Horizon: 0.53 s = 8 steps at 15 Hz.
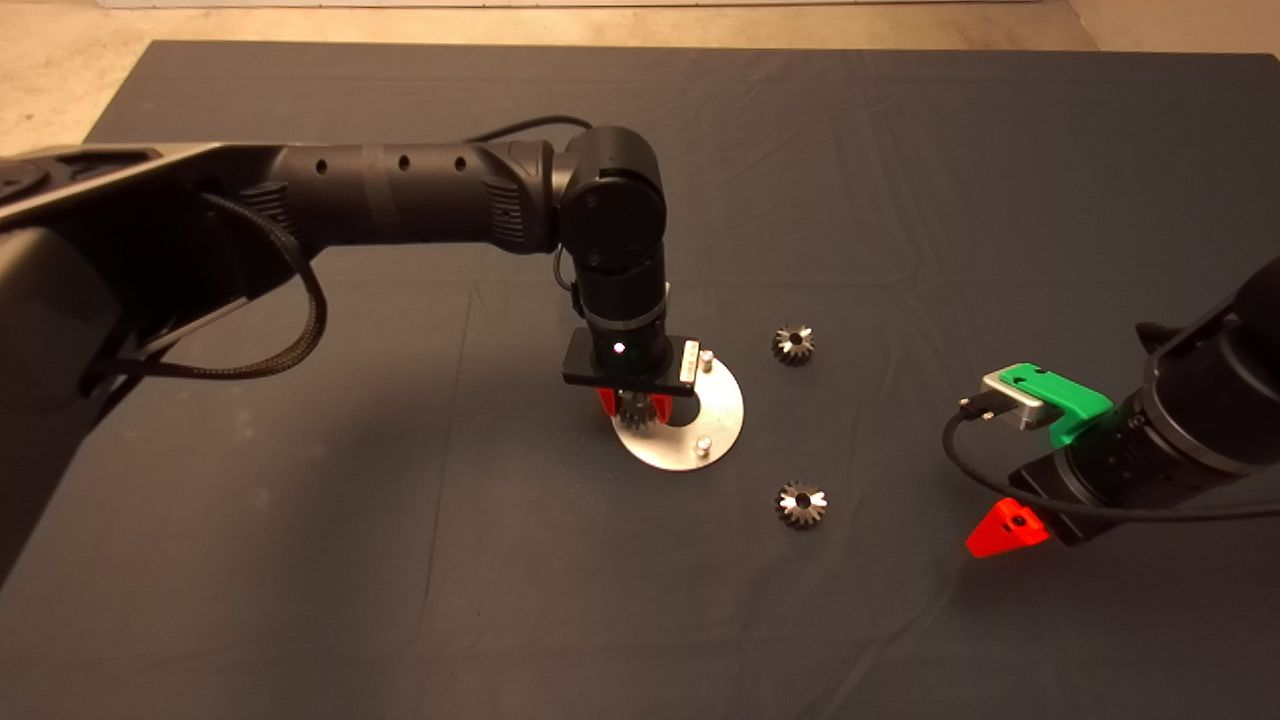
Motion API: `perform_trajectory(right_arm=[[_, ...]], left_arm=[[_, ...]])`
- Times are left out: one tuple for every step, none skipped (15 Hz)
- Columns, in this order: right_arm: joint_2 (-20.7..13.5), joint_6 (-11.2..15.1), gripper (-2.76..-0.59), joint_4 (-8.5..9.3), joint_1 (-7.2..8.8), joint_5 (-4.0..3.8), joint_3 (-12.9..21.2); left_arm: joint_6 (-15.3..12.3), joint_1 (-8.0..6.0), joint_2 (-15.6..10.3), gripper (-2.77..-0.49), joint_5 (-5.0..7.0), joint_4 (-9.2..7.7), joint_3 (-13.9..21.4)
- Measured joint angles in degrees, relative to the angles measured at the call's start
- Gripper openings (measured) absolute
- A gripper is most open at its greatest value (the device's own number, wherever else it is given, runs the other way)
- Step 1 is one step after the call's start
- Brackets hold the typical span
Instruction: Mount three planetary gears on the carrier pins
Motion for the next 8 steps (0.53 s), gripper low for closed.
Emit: perform_trajectory(right_arm=[[0.0, 0.0, -0.6, 0.01, 0.0, -0.04, 0.0], [0.0, 0.0, -0.6, 0.01, 0.0, -0.02, 0.0], [0.0, 0.0, -0.6, 0.03, 0.0, -0.02, 0.1], [0.0, 0.0, -0.6, 0.03, 0.0, -0.02, 0.1], [0.0, 0.0, -0.6, 0.03, 0.01, -0.02, 0.2], [0.0, 0.0, -0.6, 0.03, 0.0, 0.0, 0.4], [0.0, 0.0, -0.6, 0.03, 0.0, -0.02, 0.5], [0.0, 0.0, -0.6, 0.05, 0.0, -0.02, 0.5]], left_arm=[[0.0, -0.02, -0.3, -2.35, -0.1, 0.02, 0.3], [0.0, -0.02, -0.7, -2.35, -0.1, 0.05, 0.6], [0.0, 0.0, -1.2, -2.36, -0.1, 0.04, 0.9], [0.0, -0.02, -1.6, -2.36, -0.3, 0.05, 1.1], [0.0, -0.02, -2.0, -2.35, -0.09, 0.02, 1.3], [0.0, 0.0, -2.1, -2.36, 0.12, 0.05, 1.4], [0.0, -0.02, -2.1, -2.36, 0.17, 0.07, 1.4], [0.0, -0.06, -2.1, -2.36, 0.17, 0.07, 1.4]])
